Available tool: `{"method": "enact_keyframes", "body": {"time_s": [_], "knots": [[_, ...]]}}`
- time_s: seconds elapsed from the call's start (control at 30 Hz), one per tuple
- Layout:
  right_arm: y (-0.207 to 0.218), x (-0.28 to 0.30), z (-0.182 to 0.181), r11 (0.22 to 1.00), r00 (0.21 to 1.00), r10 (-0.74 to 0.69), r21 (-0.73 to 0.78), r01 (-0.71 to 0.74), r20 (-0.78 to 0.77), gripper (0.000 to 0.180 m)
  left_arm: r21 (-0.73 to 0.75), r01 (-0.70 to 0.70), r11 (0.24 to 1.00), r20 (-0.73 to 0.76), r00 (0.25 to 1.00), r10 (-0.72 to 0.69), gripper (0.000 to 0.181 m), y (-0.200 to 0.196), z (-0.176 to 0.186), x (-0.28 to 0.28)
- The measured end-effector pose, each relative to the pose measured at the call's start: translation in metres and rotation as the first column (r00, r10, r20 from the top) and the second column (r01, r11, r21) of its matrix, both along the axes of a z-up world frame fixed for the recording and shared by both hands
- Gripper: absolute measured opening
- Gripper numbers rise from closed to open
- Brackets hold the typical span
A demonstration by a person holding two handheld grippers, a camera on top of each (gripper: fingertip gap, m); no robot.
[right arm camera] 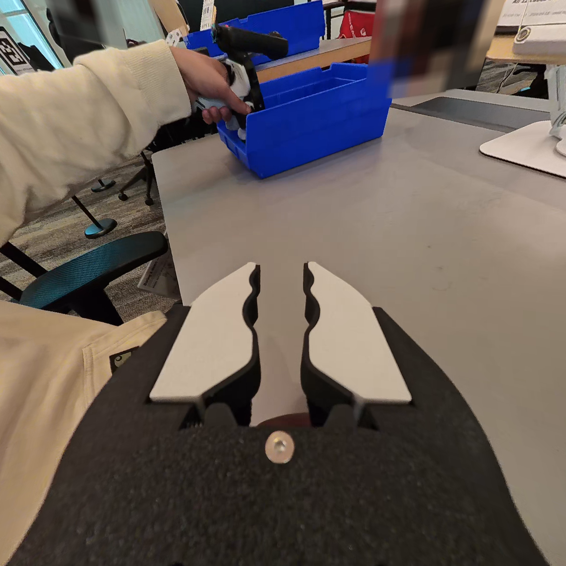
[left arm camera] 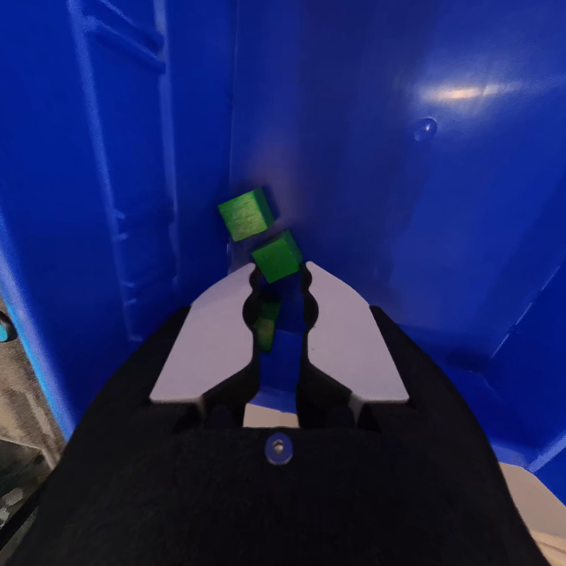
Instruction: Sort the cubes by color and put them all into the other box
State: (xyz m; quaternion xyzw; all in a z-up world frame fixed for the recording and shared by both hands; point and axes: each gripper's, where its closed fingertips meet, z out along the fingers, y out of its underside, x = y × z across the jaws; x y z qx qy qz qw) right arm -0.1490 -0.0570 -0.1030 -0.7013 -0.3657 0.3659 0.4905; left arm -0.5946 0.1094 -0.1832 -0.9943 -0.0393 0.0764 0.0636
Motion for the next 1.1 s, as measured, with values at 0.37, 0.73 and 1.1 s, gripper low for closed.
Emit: {"method": "enact_keyframes", "body": {"time_s": [0.37, 0.73, 1.1], "knots": [[0.014, 0.016, 0.001, 0.998, 0.998, -0.059, 0.005, 0.059, -0.020, 0.025, 0.400, 0.222, 0.889, 0.223, 0.917, -0.330, 0.024, 0.001, 0.076, 0.067], [0.047, 0.047, -0.004, 0.970, 0.965, -0.203, -0.168, 0.175, -0.166, 0.024, 0.785, 0.320, 0.530, 0.187, 0.693, -0.696, 0.023, -0.048, 0.098, 0.169], [0.046, 0.000, 0.059, 0.881, 0.817, -0.014, -0.393, -0.262, -0.576, 0.031, 0.958, 0.239, 0.158, 0.082, 0.297, -0.951, 0.023, -0.071, 0.165, 0.279]]}}
